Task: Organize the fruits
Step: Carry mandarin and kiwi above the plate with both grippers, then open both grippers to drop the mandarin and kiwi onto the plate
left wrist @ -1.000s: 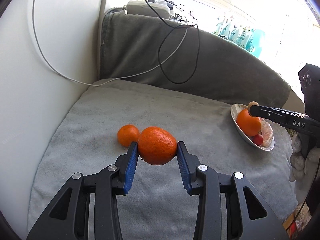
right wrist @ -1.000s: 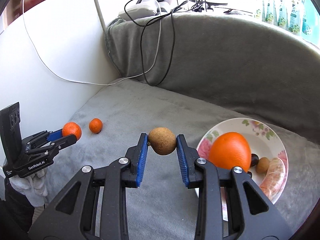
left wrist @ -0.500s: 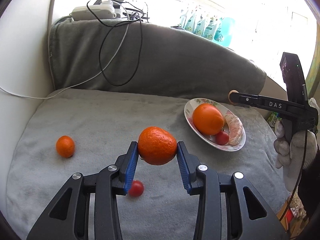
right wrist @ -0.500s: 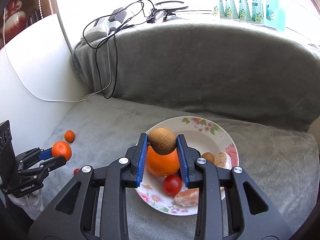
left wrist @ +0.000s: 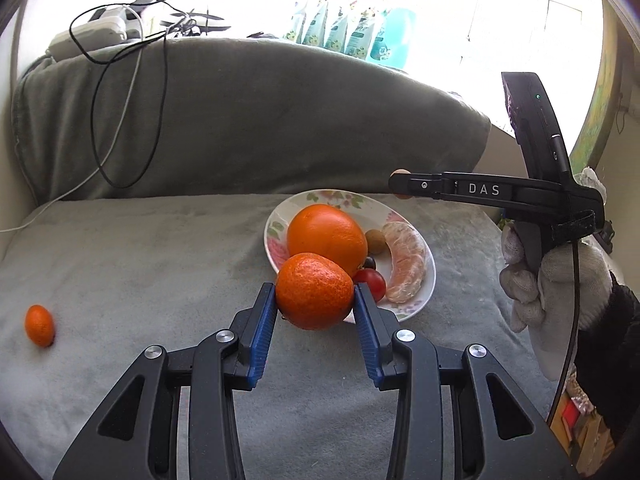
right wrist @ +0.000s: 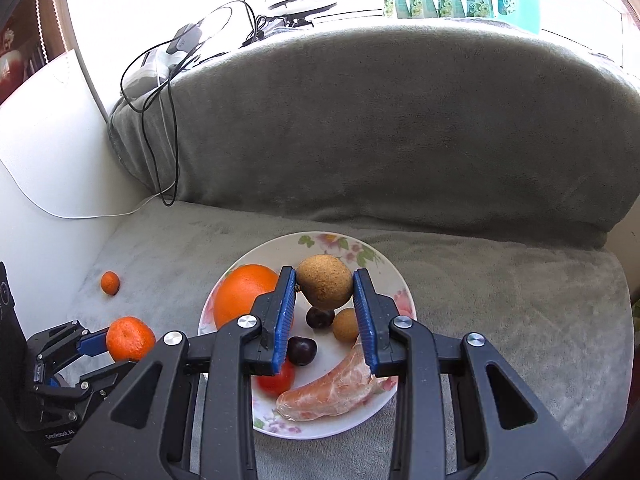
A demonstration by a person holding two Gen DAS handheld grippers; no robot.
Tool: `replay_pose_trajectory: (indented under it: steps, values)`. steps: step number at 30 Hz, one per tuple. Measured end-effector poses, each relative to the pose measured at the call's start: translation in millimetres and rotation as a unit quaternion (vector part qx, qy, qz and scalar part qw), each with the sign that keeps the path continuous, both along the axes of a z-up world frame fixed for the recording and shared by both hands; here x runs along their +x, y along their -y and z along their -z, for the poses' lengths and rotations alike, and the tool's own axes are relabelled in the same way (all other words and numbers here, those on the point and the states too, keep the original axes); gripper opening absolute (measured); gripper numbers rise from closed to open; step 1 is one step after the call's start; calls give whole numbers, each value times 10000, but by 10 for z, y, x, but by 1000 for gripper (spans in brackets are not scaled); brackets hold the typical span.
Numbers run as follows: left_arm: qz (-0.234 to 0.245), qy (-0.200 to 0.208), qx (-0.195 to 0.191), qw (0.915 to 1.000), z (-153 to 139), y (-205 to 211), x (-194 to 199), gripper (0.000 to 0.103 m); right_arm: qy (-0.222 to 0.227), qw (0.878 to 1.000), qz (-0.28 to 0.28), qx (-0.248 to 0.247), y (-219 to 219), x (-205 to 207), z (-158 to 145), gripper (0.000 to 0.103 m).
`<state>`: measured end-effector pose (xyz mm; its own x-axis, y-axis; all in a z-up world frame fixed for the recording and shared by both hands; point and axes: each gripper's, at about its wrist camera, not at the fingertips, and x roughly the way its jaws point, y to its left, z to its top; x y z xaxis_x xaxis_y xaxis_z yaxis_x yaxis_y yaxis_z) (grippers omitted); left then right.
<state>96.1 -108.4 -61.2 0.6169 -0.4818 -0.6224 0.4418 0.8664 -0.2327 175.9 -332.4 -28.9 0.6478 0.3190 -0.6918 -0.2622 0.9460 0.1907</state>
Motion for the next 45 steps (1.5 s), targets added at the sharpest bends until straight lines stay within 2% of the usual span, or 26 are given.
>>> replay_pose_trajectory:
  steps: [14, 34, 36, 37, 38, 42, 45]
  values:
    - [422, -23, 228, 9988, 77, 491, 92, 37, -235, 9996, 6, 159, 70, 190, 181, 31]
    - [466, -65, 379, 9982, 152, 686, 219, 38, -318, 9993, -5, 204, 39, 289, 258, 31]
    - [468, -73, 382, 9981, 155, 686, 226, 38, -295, 9994, 22, 200, 43, 283, 258, 40]
    - [468, -70, 380, 9982, 156, 686, 228, 38, -261, 9994, 36, 205, 47, 275, 252, 52]
    - [468, -67, 374, 9982, 157, 676, 217, 38, -232, 9995, 37, 213, 48, 269, 246, 57]
    - [441, -52, 395, 9982, 165, 682, 220, 38, -201, 9995, 53, 218, 57, 267, 231, 57]
    - [437, -59, 403, 9982, 178, 686, 220, 39, -160, 9996, 62, 204, 60, 258, 223, 67]
